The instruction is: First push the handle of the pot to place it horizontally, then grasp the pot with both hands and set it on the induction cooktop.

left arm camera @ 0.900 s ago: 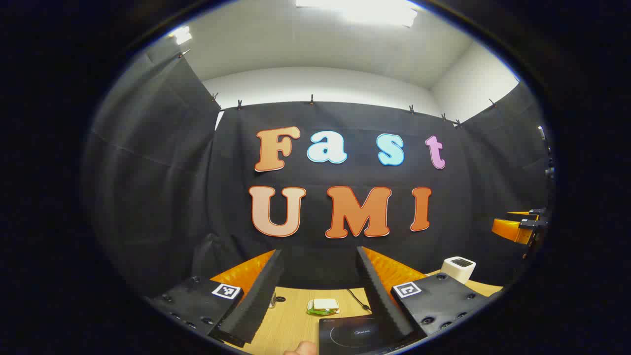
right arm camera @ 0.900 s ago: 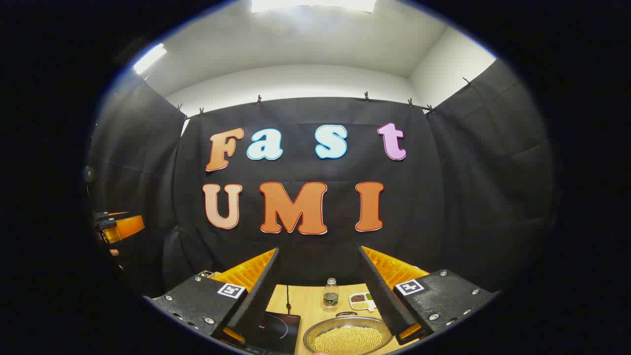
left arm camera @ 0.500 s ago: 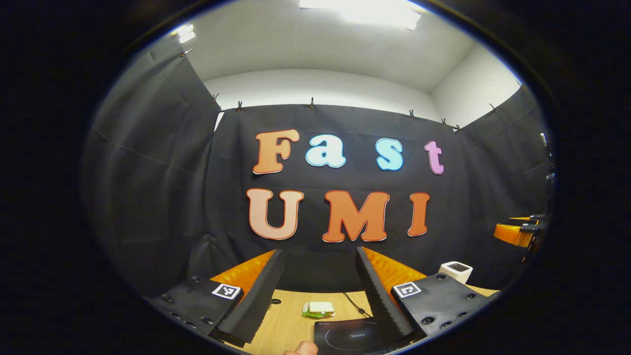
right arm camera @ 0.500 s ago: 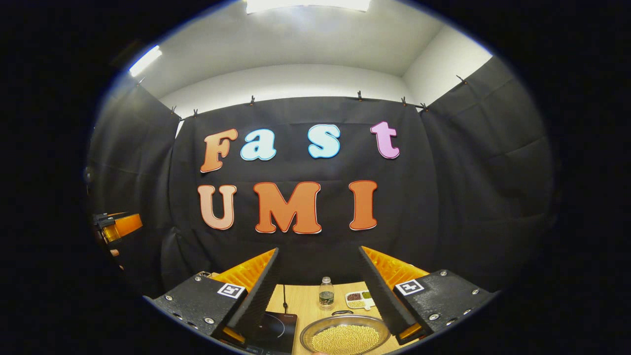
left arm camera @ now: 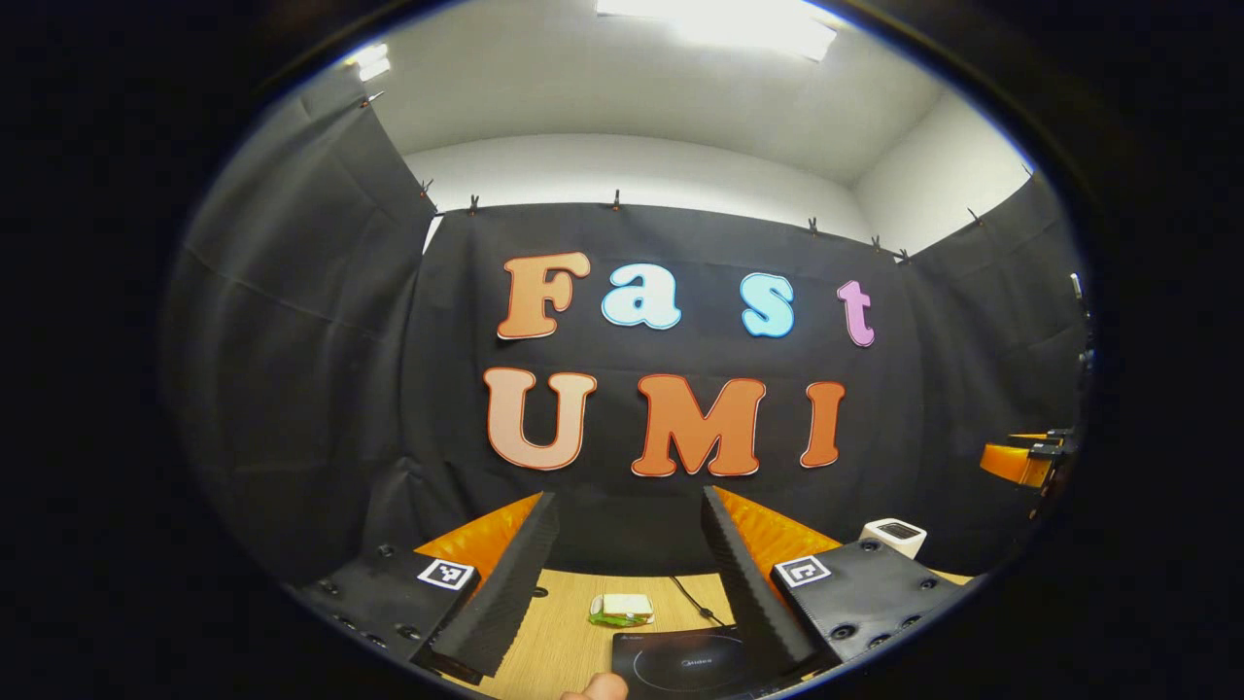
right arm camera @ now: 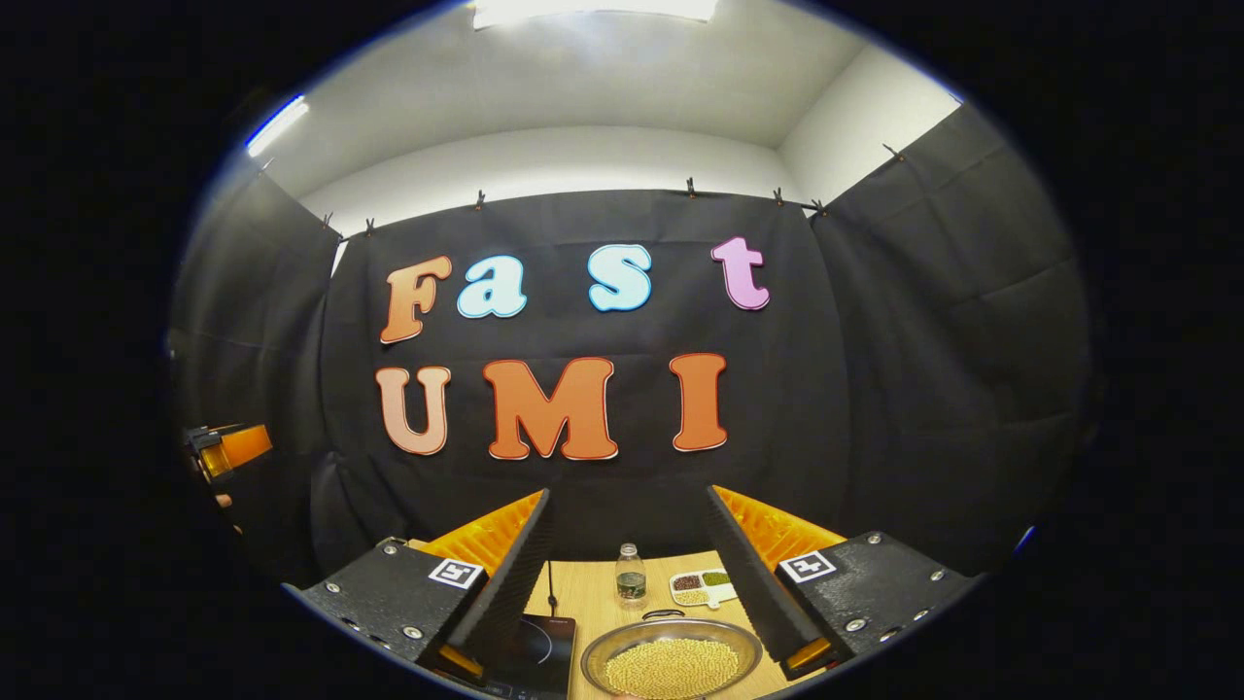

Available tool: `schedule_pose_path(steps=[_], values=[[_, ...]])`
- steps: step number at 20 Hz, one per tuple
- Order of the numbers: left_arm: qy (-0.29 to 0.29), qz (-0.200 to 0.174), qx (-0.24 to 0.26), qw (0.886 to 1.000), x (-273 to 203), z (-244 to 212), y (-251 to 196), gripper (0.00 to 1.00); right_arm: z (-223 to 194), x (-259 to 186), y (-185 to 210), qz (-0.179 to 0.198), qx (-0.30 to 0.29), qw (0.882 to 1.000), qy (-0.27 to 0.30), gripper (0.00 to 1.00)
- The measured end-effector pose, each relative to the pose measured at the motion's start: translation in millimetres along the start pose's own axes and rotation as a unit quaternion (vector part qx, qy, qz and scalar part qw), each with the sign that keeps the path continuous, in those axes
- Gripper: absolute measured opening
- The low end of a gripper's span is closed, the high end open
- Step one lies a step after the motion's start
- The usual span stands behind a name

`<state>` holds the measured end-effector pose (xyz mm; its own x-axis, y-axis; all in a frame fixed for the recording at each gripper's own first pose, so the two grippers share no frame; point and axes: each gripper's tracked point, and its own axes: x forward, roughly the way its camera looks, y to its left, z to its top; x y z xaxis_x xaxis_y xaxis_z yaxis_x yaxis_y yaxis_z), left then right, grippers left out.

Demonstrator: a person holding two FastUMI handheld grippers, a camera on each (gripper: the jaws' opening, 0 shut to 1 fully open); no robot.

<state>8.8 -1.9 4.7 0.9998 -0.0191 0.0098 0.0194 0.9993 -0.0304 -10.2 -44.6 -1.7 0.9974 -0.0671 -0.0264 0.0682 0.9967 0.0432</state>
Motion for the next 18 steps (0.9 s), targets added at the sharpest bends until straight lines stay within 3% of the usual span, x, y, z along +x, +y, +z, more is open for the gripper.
schedule_pose_path(steps=[5,8,18], values=[[-0.001,-0.005,-0.002,1.0,-1.2,3.1,0.2,0.98,-6.7,-2.0,-4.5,0.001,0.004,1.0,0.007,0.95],[-0.003,-0.004,-0.002,1.0,-1.6,4.1,-0.1,0.98,-12.3,-3.4,-6.5,0.005,0.003,1.0,0.015,0.89],[0.015,-0.006,-0.014,1.0,-1.6,-5.9,1.6,0.99,-52.3,-7.3,-12.8,0.007,0.003,0.998,0.056,0.44]])
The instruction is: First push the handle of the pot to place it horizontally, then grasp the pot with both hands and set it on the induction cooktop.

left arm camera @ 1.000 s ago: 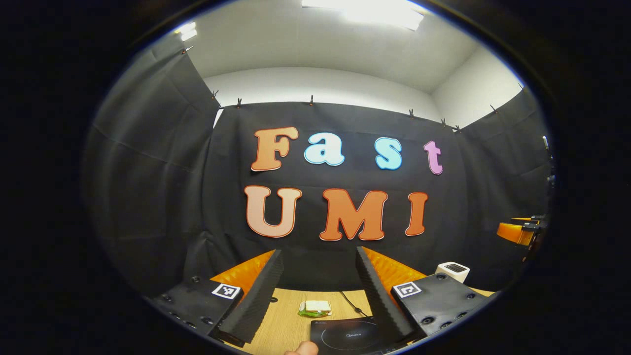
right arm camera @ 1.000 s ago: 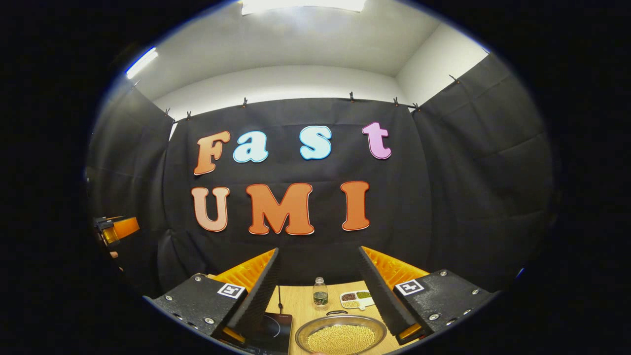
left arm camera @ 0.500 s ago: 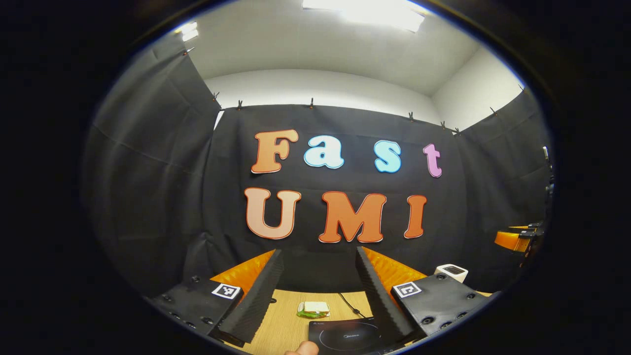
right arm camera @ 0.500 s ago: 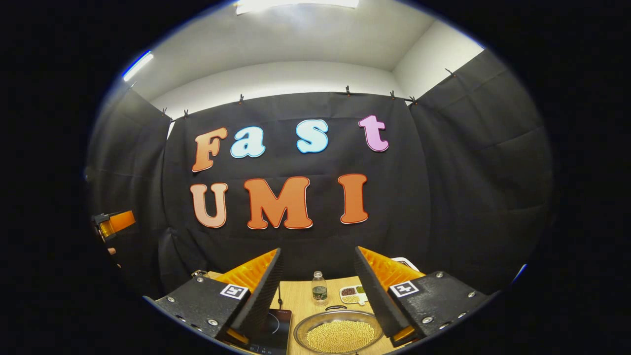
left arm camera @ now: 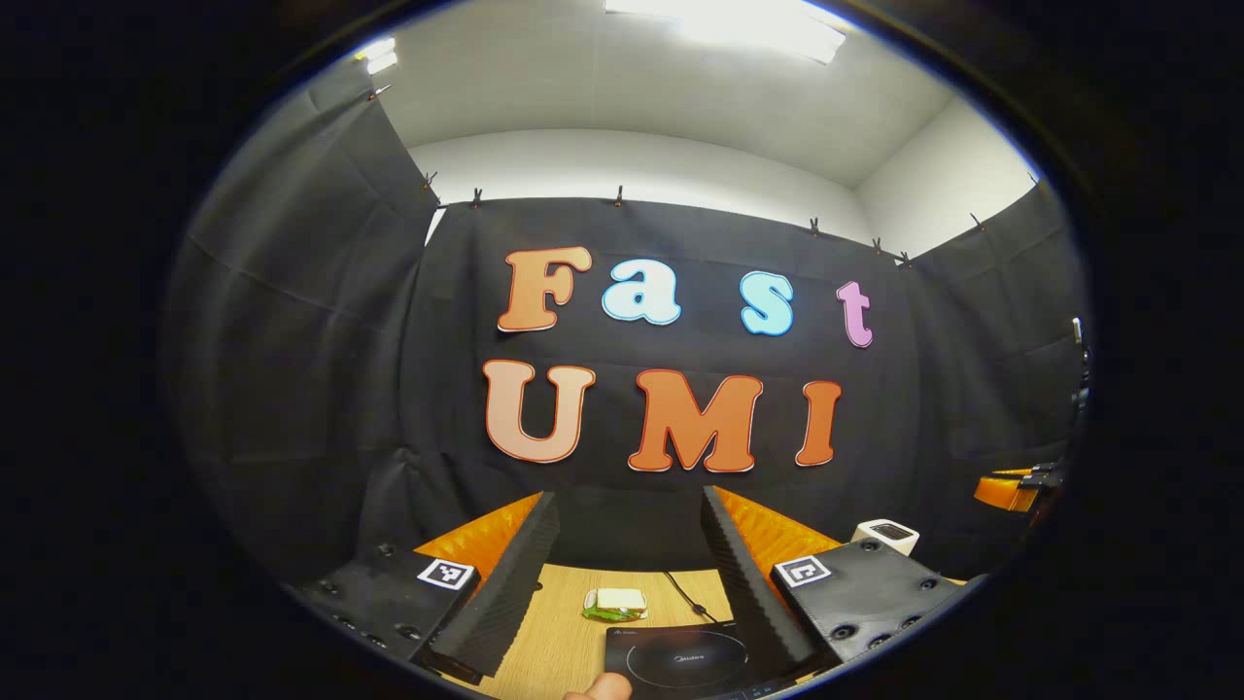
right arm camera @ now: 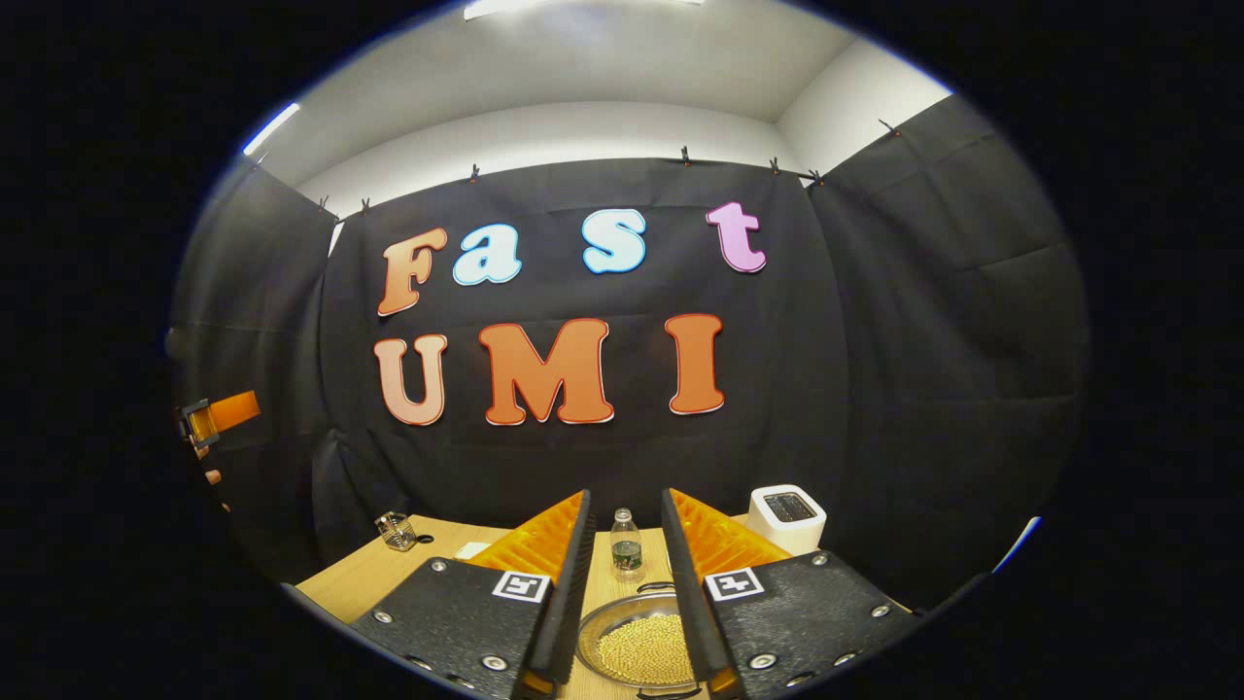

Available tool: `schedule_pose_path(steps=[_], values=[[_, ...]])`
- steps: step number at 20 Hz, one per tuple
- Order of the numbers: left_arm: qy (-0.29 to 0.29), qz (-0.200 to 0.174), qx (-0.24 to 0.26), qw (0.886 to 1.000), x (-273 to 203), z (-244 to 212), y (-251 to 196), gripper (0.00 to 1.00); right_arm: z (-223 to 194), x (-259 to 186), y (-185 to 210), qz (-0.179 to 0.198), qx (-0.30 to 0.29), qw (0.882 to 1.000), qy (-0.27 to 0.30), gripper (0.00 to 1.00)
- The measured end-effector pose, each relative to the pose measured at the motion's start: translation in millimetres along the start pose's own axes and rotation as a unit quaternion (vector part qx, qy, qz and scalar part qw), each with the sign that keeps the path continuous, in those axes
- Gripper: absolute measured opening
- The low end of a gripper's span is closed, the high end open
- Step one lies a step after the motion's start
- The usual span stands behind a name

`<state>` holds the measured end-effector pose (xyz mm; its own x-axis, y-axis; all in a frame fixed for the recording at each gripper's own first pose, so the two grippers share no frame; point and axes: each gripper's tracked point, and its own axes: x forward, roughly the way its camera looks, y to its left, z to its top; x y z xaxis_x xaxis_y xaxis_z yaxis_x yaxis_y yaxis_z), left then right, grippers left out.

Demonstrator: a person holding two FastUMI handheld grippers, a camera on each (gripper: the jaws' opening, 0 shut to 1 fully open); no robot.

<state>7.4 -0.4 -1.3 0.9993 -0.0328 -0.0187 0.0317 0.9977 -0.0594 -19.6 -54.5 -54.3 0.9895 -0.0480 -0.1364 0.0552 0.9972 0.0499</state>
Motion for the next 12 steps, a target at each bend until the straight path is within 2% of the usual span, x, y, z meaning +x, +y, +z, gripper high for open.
schedule_pose_path(steps=[3,9,10,11,12], values=[[0.003,0.001,0.002,1.0,-1.0,-1.5,2.0,0.97,-20.5,1.7,-1.0,-0.001,-0.001,1.0,0.021,0.3],[0.008,0.002,0.0,1.0,-5.8,-7.3,5.3,0.96,-73.8,6.0,6.3,0.006,0.005,0.998,0.069,0.15],[0.009,0.003,0.0,1.0,-5.6,-8.5,6.0,0.96,-83.7,5.8,7.8,0.007,0.005,0.997,0.078,0.1],[0.011,0.004,0.0,1.0,-4.4,-9.4,7.6,0.95,-92.7,5.7,8.0,0.007,0.004,0.996,0.085,0.17],[0.013,0.005,0.0,1.0,-3.1,-10.7,8.4,0.99,-102.2,6.1,8.1,0.005,0.001,0.996,0.092,0.13]])
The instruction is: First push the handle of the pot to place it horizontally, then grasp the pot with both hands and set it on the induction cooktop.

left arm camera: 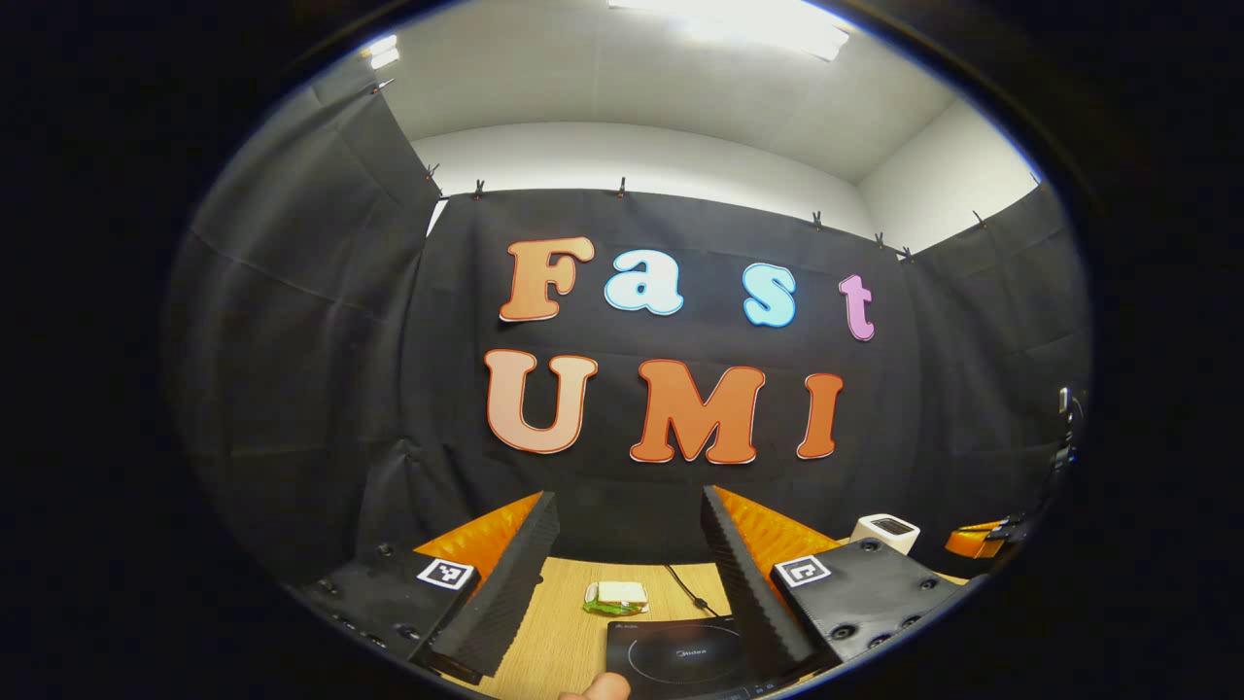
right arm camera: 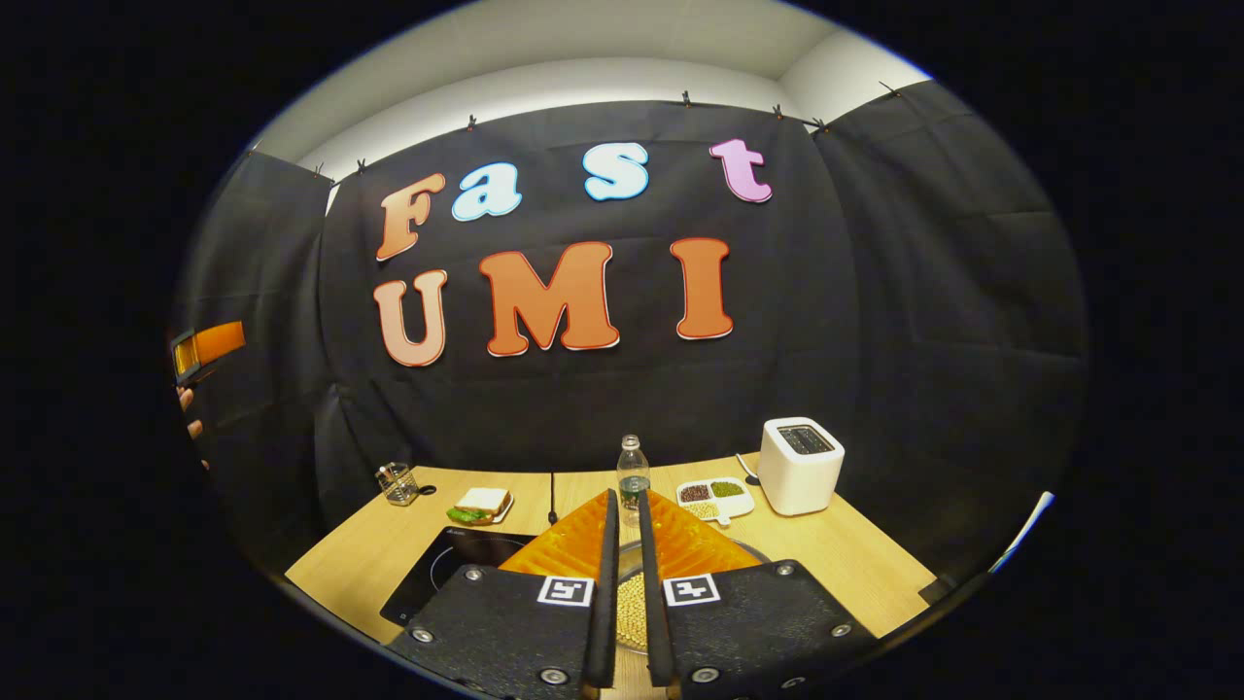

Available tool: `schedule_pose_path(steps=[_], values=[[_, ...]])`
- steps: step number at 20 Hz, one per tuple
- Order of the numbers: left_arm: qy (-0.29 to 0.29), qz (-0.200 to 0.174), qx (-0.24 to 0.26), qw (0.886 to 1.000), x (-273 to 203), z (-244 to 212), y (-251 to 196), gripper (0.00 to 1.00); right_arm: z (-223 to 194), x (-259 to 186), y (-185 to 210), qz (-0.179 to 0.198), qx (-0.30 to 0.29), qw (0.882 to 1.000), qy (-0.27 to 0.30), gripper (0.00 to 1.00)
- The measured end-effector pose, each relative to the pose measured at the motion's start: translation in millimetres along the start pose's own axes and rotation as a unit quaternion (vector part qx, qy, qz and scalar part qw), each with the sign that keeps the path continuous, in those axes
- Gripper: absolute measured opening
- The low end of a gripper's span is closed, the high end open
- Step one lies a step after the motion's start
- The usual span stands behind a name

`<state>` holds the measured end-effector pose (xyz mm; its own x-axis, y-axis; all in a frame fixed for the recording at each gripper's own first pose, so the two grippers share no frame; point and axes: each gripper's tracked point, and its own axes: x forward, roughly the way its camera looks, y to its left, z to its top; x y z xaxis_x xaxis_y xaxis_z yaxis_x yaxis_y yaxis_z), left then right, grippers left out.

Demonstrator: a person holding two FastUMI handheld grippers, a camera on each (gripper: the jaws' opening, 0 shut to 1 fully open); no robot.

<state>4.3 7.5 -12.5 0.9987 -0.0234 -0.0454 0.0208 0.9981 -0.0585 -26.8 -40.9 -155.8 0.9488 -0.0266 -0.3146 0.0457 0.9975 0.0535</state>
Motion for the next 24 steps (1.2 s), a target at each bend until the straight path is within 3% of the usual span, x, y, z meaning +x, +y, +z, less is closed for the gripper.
schedule_pose_path(steps=[1,5,7,15,24], values=[[0.002,0.0,0.0,1.0,0.6,-0.6,-1.1,0.95,-10.4,2.5,1.9,0.0,-0.003,1.0,0.008,0.13],[0.006,-0.001,-0.001,1.0,0.5,-3.6,0.2,0.99,-57.0,8.0,7.7,0.012,0.013,0.998,0.053,0.12],[0.007,0.0,-0.002,1.0,0.8,-6.8,0.5,0.95,-80.4,10.1,10.8,0.019,0.031,0.996,0.077,0.0],[0.032,0.007,-0.009,0.999,13.6,-27.7,4.9,0.95,-176.3,14.5,6.6,0.009,0.017,0.986,0.168,0.0],[0.04,0.008,-0.003,0.999,20.8,-39.4,-0.9,0.95,-250.2,8.3,6.2,0.005,0.036,0.97,0.239,0.0]])
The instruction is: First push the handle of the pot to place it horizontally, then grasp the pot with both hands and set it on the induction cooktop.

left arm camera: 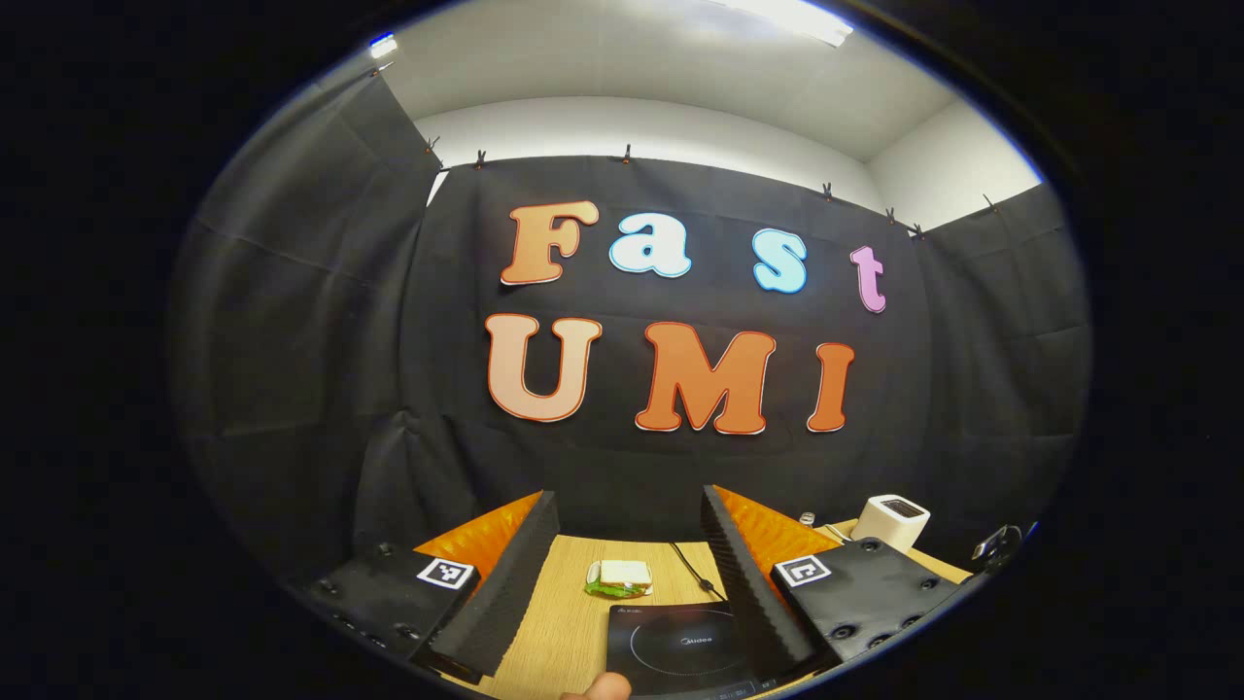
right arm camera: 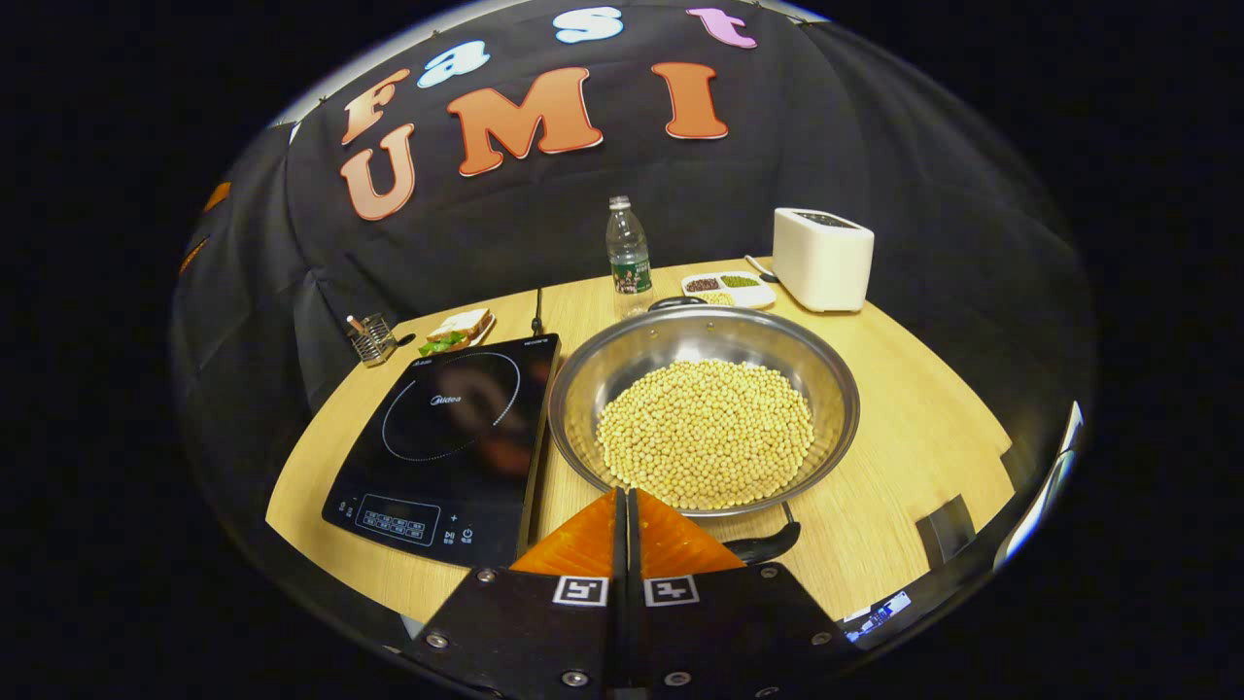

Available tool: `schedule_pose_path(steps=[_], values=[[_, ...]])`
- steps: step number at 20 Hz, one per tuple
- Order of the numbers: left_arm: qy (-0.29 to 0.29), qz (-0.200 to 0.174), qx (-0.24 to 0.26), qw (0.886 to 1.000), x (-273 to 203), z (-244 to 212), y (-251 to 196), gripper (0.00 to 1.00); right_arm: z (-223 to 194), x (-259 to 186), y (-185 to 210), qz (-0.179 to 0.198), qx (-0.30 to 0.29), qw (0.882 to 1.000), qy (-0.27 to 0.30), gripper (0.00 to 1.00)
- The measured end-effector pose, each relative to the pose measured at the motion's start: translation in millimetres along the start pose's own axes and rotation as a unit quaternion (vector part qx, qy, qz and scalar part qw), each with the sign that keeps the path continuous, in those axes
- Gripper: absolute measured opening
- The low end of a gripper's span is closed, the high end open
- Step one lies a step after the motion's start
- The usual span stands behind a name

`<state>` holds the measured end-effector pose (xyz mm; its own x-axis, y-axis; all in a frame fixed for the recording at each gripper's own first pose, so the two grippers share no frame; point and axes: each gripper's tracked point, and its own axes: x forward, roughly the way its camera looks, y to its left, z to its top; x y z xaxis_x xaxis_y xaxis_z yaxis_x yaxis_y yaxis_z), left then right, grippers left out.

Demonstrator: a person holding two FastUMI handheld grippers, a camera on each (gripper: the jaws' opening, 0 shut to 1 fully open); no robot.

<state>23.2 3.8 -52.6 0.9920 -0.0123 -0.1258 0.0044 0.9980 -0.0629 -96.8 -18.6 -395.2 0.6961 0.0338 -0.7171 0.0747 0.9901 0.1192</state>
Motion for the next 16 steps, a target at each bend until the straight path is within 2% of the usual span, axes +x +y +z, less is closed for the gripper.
schedule_pose_path(steps=[8,10,16], values=[[-0.016,-0.001,0.011,1.0,-7.7,11.3,-9.1,0.96,-32.1,15.8,-3.3,-0.003,0.011,0.999,0.038,0.0],[-0.018,-0.004,0.013,1.0,-7.4,13.6,-11.4,0.95,-34.9,16.3,-1.3,0.006,0.023,0.999,0.043,0.0],[-0.025,-0.011,0.013,1.0,-8.0,19.3,-20.2,0.98,-34.2,11.9,-19.4,-0.007,0.033,0.999,0.041,0.0]])
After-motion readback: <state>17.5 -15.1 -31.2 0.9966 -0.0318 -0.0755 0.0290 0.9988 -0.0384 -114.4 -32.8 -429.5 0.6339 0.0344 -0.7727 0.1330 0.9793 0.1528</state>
